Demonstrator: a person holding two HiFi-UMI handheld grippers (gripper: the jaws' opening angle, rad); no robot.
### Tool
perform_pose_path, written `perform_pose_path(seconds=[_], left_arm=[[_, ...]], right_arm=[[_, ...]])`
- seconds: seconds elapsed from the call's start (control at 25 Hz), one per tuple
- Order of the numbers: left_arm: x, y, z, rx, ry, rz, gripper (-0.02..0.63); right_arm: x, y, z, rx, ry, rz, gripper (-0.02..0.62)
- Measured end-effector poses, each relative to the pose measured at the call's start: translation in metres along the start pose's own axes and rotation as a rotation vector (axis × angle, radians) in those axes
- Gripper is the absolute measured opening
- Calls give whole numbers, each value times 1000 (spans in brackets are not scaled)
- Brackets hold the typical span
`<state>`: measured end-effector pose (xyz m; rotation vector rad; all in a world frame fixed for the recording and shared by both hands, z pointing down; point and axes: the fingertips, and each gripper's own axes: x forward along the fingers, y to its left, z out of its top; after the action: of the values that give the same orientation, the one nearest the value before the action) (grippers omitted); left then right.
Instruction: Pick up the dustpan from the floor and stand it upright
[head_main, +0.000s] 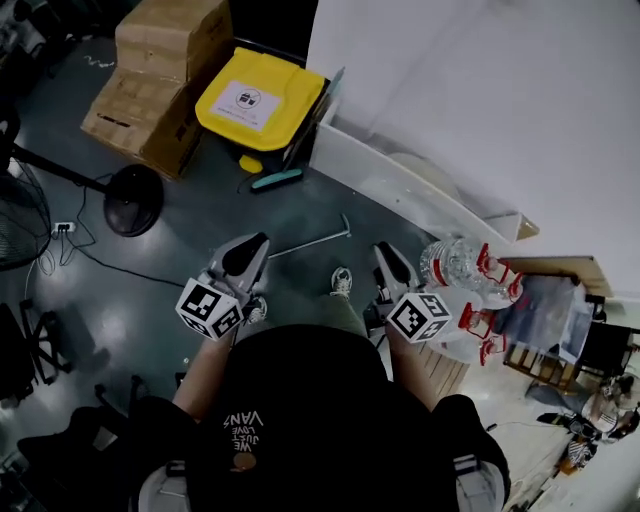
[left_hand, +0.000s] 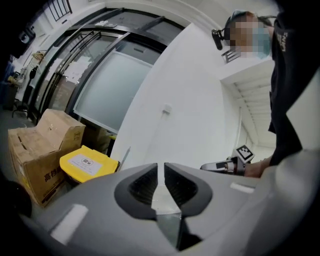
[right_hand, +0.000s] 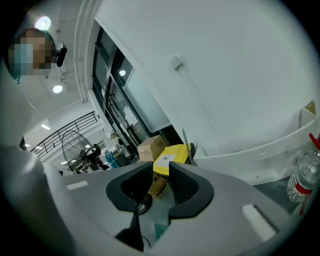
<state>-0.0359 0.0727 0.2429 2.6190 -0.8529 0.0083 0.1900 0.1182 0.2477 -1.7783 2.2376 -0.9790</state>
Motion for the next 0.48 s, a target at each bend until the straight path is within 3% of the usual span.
perform_pose_path(seconds=[0.24, 0.48], left_arm=[[29, 3, -9, -36, 3, 107, 55], [52, 8, -28, -67, 8, 165, 57]], right_arm=[[36, -34, 12, -17, 111, 73, 92], [66, -72, 4, -38, 207, 78, 117]])
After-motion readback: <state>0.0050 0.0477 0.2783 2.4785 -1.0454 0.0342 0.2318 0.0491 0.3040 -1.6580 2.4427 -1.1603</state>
